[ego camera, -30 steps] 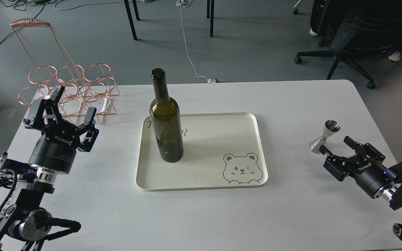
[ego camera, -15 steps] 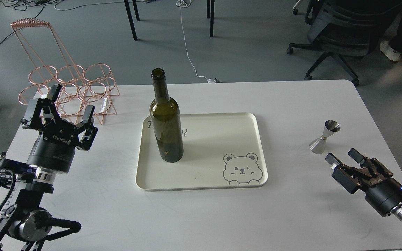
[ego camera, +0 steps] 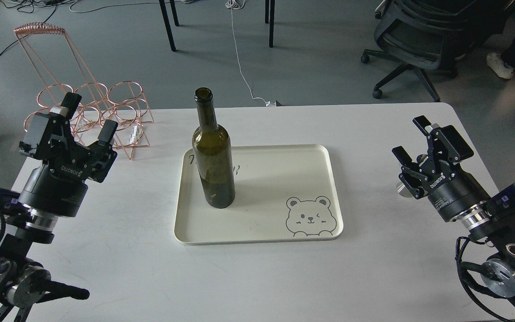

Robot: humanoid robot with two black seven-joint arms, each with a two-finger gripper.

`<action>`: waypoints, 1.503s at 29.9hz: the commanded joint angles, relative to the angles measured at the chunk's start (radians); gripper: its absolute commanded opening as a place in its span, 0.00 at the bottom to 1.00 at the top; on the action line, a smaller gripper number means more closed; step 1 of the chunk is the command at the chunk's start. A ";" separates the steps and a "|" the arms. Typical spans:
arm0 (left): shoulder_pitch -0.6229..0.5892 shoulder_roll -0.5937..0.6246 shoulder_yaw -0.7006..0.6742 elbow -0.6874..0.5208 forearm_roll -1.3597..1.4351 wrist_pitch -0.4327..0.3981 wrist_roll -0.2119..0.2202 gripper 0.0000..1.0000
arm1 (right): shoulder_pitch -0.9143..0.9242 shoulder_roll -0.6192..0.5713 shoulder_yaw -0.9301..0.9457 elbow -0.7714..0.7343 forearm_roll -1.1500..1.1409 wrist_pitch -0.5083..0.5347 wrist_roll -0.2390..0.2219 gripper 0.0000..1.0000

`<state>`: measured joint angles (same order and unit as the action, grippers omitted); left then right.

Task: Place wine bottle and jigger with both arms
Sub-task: 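Reach the left gripper to the wine bottle neck and grasp it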

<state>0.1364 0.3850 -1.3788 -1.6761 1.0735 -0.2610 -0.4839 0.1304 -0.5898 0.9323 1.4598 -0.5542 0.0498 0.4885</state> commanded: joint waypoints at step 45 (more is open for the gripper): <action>-0.592 0.230 0.372 0.071 1.099 0.023 -0.005 0.98 | -0.005 0.090 -0.001 -0.105 0.031 0.053 0.000 0.99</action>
<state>-0.4351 0.6327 -1.0198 -1.6091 2.1721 -0.2344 -0.4885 0.1258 -0.5000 0.9311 1.3547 -0.5231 0.1028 0.4888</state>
